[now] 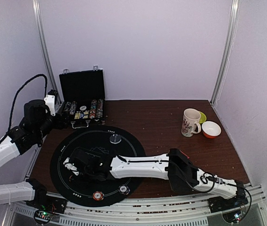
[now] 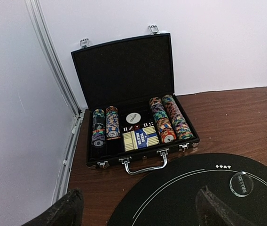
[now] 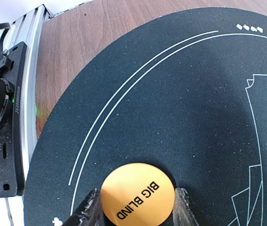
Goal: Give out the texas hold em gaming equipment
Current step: Place the big blind button on the poker table mat.
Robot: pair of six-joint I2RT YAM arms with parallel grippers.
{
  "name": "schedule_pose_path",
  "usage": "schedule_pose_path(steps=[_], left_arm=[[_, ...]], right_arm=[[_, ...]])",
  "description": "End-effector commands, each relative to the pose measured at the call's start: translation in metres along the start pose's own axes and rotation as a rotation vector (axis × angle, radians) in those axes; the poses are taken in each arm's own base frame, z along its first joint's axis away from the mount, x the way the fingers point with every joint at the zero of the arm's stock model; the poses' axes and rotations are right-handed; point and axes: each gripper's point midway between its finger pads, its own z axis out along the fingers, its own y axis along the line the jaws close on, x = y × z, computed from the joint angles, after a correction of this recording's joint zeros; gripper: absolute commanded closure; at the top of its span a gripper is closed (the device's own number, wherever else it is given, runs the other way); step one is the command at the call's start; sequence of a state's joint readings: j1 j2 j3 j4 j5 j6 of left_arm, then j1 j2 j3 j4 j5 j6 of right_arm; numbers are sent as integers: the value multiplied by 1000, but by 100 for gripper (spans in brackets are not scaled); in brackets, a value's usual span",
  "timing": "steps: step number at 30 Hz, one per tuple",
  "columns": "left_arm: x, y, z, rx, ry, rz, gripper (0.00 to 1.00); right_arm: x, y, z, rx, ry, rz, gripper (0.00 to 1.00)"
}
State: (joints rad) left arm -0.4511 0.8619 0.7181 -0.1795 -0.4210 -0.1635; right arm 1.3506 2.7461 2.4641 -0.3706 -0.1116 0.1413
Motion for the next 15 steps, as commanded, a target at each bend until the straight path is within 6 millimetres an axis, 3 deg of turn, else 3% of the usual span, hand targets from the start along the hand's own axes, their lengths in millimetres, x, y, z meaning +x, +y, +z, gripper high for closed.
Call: schedule_pose_path(steps=[1, 2, 4, 8, 12, 15], left_arm=[[-13, -1, 2, 8, -51, -6, 15], [-13, -2, 2, 13, -50, -5, 15], [-11, -3, 3, 18, -44, -7, 15], [-12, -6, 4, 32, -44, -8, 15], [-17, -6, 2, 36, -49, -8, 15], [-20, -6, 0, 40, -53, -6, 15]], right_arm=[[22, 5, 13, 4, 46, -31, 41], [18, 7, 11, -5, 38, -27, 28], [8, 11, 4, -22, 21, -27, 14], [-31, 11, -27, -49, -46, -32, 1], [-80, -7, -86, -76, -134, 31, 0], [-73, -44, -127, 13, -109, 73, 0]])
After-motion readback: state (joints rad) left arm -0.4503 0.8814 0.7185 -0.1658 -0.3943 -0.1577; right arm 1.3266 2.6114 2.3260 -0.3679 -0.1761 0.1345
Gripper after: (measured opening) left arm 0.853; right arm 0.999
